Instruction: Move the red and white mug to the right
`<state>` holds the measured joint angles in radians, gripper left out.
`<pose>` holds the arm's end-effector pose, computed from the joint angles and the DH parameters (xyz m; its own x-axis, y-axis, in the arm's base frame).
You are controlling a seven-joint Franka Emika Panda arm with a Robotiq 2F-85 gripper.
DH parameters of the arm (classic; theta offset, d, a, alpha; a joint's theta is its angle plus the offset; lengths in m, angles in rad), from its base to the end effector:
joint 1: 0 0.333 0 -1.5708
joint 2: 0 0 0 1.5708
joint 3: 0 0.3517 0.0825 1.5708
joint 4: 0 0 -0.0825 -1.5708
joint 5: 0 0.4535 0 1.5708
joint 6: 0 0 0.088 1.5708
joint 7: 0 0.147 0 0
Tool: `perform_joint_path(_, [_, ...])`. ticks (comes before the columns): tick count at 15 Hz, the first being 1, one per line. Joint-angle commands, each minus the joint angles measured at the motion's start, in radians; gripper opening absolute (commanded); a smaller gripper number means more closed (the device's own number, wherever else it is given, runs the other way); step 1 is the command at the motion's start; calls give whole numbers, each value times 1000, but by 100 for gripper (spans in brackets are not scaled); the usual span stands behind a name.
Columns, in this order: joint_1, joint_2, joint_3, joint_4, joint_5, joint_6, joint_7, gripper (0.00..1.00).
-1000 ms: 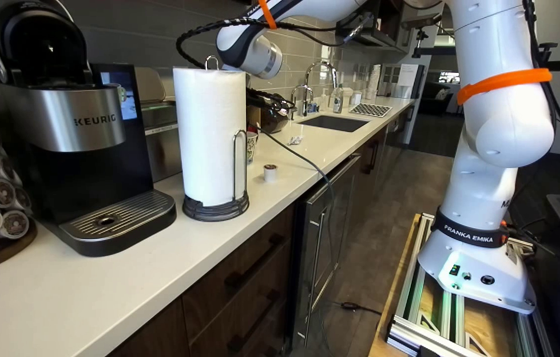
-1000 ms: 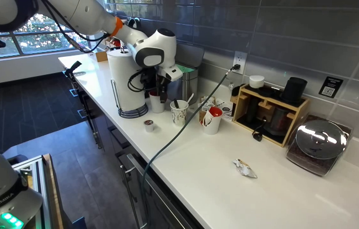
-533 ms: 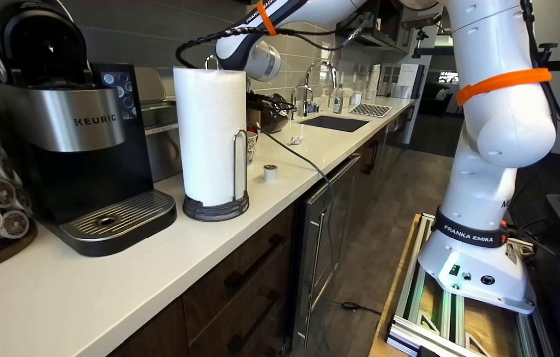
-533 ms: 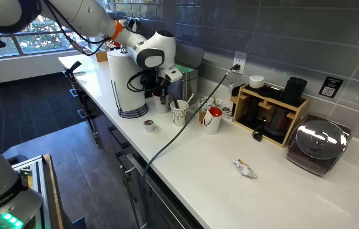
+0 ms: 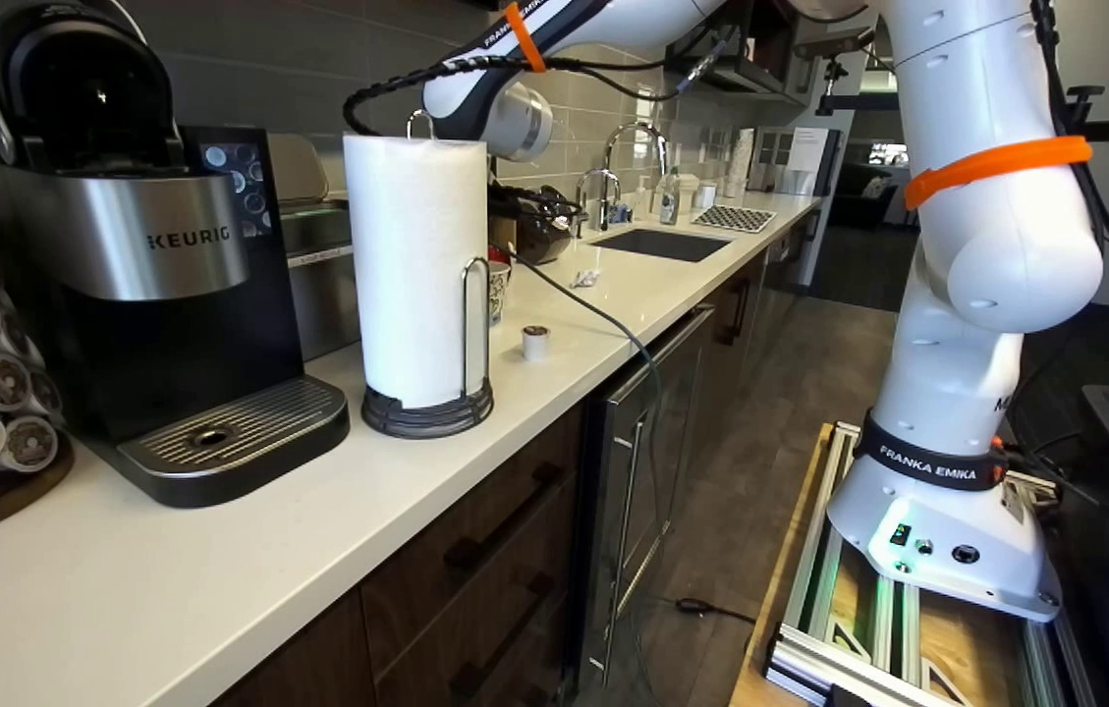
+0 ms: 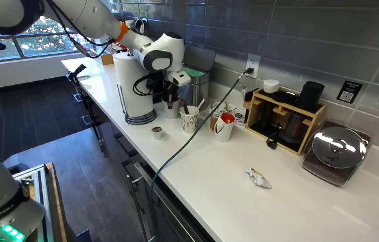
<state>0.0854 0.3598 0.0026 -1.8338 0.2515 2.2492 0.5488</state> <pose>0.7106 0.0774 0.2953 0.8193 -0.5687 -0.0723 -0.5709 -0.7978 -0.1938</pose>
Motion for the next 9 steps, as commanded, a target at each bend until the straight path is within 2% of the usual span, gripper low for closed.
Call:
perform_joint_path(1, [-17,-67,5,-18,22,-88,-33,3])
perform_joint_path(9, [-65,-242,-8,-44,80,-219,-81,3])
